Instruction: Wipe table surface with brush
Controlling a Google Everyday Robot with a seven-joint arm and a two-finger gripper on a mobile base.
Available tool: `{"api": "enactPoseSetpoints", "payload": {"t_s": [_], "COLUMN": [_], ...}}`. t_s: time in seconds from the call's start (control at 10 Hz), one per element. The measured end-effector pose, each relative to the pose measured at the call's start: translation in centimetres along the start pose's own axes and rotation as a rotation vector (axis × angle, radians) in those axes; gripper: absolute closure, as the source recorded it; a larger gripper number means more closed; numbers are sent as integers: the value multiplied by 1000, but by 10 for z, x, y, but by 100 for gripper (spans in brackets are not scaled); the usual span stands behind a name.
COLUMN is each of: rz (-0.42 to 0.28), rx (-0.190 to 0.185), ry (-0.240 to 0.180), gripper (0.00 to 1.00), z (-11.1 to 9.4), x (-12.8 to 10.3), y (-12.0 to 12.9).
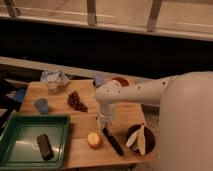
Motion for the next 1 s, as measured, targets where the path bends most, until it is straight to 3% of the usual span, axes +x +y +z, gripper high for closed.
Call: {"api": "enactPoseSetpoints", "payload": {"t_s": [0.2, 0.5, 0.7, 1.0], "rz": [32, 58, 52, 29], "rx": [42, 88, 92, 78], "ry": [9, 5, -17, -26], "gripper": [100, 100, 100, 100], "z": [-2, -10, -20, -23], "x": [1, -38, -59, -43], "y": [-18, -36, -29, -20]}}
